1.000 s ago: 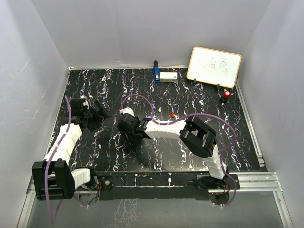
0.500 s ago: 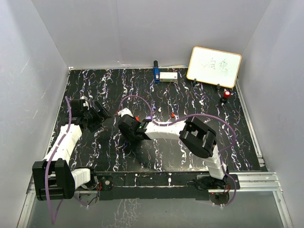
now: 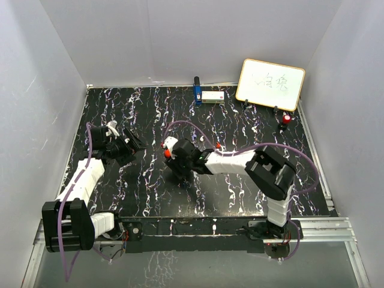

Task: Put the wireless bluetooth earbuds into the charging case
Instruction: Pick up the charging case at the center of the board.

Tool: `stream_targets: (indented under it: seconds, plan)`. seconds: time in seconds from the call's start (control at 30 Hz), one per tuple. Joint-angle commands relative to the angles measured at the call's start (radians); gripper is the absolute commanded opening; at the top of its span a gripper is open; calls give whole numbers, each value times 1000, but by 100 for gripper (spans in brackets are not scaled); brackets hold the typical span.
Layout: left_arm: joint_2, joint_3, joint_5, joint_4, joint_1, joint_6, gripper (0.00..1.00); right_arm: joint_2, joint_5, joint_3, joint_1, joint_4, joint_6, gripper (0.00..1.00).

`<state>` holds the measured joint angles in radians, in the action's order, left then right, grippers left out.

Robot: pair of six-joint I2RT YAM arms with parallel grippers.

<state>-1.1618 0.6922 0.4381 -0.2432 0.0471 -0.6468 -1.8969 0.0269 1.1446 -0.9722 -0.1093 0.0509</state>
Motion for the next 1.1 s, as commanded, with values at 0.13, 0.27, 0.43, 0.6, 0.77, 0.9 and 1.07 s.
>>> stream_targets:
  seconds: [0.13, 0.27, 0.43, 0.6, 0.77, 0.9, 1.07]
  plan:
    - [-51, -37, 249, 143, 6, -19, 82, 150, -214, -87, 74, 156, -163, 31]
    - [-55, -62, 312, 235, 3, -56, 77, 206, -293, -112, 102, 194, -189, 28]
    - [-65, -80, 354, 305, -29, -83, 73, 225, -361, -111, 119, 206, -214, 28]
    - [-95, -75, 369, 353, -109, -98, 65, 215, -391, -84, 123, 207, -223, 26]
    - [-143, -48, 361, 361, -187, -93, 56, 205, -389, -55, 123, 206, -224, 26]
    - [-172, -39, 362, 368, -216, -91, 52, 207, -390, -44, 123, 203, -227, 26]
    - [-191, -25, 367, 366, -224, -85, 49, 213, -399, -43, 122, 201, -232, 26]
